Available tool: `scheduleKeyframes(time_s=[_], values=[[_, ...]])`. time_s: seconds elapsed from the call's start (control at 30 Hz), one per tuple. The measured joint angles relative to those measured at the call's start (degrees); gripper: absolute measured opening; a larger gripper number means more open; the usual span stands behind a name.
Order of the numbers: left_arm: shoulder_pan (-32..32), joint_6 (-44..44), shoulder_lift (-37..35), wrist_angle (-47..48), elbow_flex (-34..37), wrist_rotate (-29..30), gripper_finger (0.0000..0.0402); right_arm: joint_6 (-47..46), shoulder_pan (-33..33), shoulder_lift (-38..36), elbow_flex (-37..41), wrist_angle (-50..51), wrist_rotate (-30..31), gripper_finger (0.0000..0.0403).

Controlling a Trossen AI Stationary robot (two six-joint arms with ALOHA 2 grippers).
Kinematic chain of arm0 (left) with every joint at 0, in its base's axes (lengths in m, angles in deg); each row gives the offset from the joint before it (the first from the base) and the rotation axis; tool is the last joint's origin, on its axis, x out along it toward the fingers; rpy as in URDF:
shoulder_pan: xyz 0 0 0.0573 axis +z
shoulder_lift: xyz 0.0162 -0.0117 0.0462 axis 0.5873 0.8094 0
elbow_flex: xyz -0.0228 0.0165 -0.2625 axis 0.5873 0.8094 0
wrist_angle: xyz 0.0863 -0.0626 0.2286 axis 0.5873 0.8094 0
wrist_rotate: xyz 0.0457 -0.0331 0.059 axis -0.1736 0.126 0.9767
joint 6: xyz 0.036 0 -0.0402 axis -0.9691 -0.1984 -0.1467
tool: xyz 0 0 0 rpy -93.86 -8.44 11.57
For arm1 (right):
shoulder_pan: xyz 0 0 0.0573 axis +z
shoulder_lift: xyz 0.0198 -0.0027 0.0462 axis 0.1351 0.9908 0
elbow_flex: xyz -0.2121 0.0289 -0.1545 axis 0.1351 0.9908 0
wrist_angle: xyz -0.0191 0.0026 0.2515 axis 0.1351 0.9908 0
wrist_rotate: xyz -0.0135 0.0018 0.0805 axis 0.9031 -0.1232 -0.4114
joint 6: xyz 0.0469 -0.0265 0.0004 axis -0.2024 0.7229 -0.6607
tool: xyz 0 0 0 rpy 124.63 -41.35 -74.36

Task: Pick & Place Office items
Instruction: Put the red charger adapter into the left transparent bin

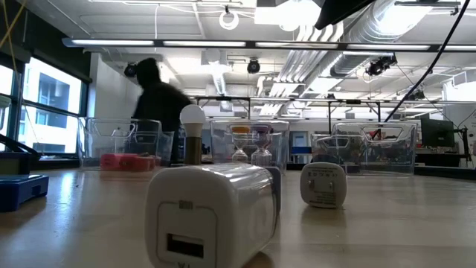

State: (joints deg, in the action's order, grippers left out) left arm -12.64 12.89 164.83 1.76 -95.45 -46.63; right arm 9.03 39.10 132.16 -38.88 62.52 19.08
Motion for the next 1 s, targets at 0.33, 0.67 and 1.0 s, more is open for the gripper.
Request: scheduleKeyframes(time_s=[0.33, 0.67, 1.0], values=[[-1.40, 13.66, 2.79, 17.71, 0.13, -1.00, 0.0352, 1.10, 0.00, 0.00, 0.00, -0.99, -0.05, 0.0278], [-0.11, 15.63, 9.45, 19.17, 0.17, -2.63, 0.0352, 3.61, 0.00, 0.02, 0.00, -2.80, -0.12, 0.0278], [3.25, 13.79, 10.73, 19.21, 0.17, -2.96, 0.0352, 4.71, 0.00, 0.02, 0.00, -3.17, -0.03, 0.0278]])
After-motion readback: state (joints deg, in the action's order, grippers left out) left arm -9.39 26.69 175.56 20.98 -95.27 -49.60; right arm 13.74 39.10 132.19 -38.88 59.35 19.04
